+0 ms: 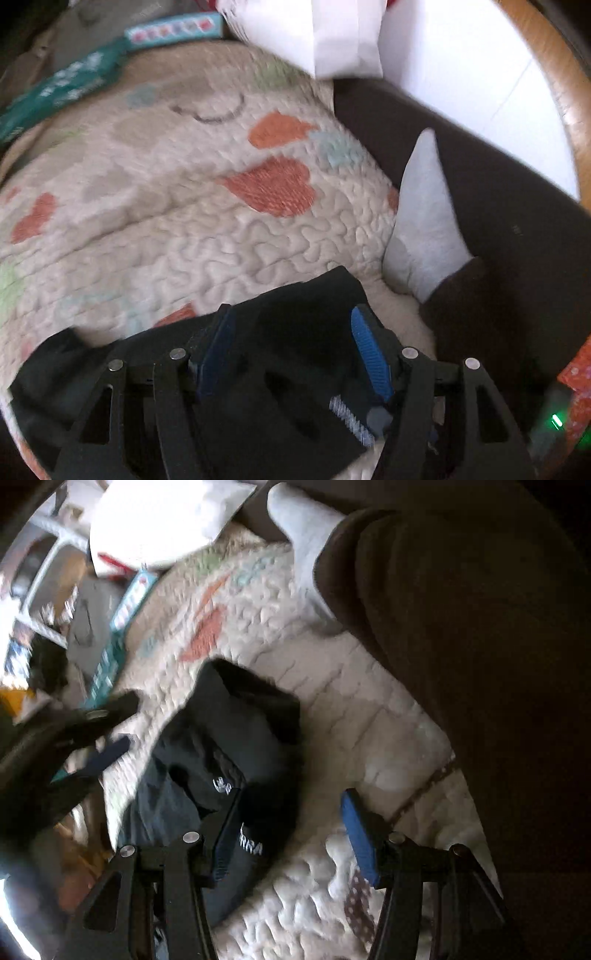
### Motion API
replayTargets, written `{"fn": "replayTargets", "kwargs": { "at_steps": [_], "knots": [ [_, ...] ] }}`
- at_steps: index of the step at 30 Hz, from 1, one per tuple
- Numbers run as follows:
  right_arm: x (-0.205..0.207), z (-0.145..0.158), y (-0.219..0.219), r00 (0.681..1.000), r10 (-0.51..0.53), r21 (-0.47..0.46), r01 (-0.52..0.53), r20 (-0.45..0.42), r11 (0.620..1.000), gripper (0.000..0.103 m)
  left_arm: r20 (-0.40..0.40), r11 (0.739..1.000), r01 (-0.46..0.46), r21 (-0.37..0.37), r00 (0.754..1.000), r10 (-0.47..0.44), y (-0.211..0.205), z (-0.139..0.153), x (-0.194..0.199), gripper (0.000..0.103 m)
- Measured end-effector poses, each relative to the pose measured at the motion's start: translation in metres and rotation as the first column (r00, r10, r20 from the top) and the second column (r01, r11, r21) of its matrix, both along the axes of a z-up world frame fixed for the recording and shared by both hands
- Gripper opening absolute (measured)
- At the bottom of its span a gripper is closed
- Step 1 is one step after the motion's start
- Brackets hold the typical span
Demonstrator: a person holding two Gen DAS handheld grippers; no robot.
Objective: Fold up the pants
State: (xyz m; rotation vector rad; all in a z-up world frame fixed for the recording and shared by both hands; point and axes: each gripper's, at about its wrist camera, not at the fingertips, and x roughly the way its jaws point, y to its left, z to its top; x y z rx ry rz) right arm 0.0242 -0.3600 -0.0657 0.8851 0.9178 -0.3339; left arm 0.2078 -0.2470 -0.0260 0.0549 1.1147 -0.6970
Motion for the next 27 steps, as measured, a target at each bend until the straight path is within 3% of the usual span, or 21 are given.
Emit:
{"fn": "replayTargets", "kwargs": {
  "at_steps": [7, 8, 9, 10, 11, 13, 14, 17, 21, 24, 27],
  "knots": [
    [0.023, -0.002, 0.003, 0.996, 0.066, -0.117, -0.058, 0.062, 0.991, 0.061, -0.003, 0.987, 0.117, 0.112, 0.993, -0.117, -0.048, -0.037, 0.011, 0.068],
    [0.027, -0.002, 0.004, 0.996, 0.069, -0.124, -0.061, 0.063, 0.99, 0.061, 0.019, 0.977, 0.156, 0.147, 0.987, -0.161, -0.054, -0.038, 0.008, 0.064],
    [0.031, -0.003, 0.004, 0.996, 0.071, -0.127, -0.063, 0.06, 0.99, 0.061, 0.047, 0.971, 0.173, 0.168, 0.982, -0.183, -0.054, -0.036, 0.004, 0.05],
    [0.034, -0.002, 0.006, 0.994, 0.092, -0.118, -0.085, 0.054, 0.989, 0.054, 0.059, 0.968, 0.178, 0.175, 0.98, -0.191, -0.051, -0.034, 0.002, 0.04],
    [0.038, -0.002, 0.007, 0.992, 0.118, -0.101, -0.112, 0.049, 0.989, 0.036, 0.053, 0.97, 0.185, 0.159, 0.979, -0.196, -0.046, -0.031, 0.002, 0.037],
    [0.041, 0.004, 0.011, 0.985, 0.165, -0.088, -0.161, 0.043, 0.983, 0.028, 0.047, 0.976, 0.182, 0.124, 0.981, -0.189, -0.033, -0.024, 0.002, 0.025],
    [0.04, 0.01, 0.014, 0.983, 0.179, -0.107, -0.173, 0.048, 0.979, 0.025, 0.046, 0.979, 0.17, 0.109, 0.983, -0.176, -0.025, -0.019, 0.002, 0.024],
    [0.038, 0.038, 0.033, 0.962, 0.255, -0.17, -0.237, 0.092, 0.956, 0.023, 0.061, 0.992, 0.119, 0.04, 0.991, -0.121, 0.004, 0.004, -0.001, 0.024],
    [0.033, 0.077, 0.071, 0.916, 0.379, -0.29, -0.329, 0.134, 0.899, 0.023, 0.09, 0.996, 0.056, -0.062, 0.995, -0.05, 0.056, 0.042, -0.011, 0.024],
    [0.031, 0.096, 0.104, 0.868, 0.474, -0.335, -0.406, 0.151, 0.85, 0.023, 0.091, 0.992, -0.005, -0.125, 0.996, 0.017, 0.102, 0.06, -0.018, 0.024],
    [0.034, 0.106, 0.142, 0.815, 0.554, -0.344, -0.479, 0.166, 0.808, 0.023, 0.032, 0.972, -0.117, -0.205, 0.992, 0.126, 0.159, 0.059, -0.018, 0.024]
  ]
}}
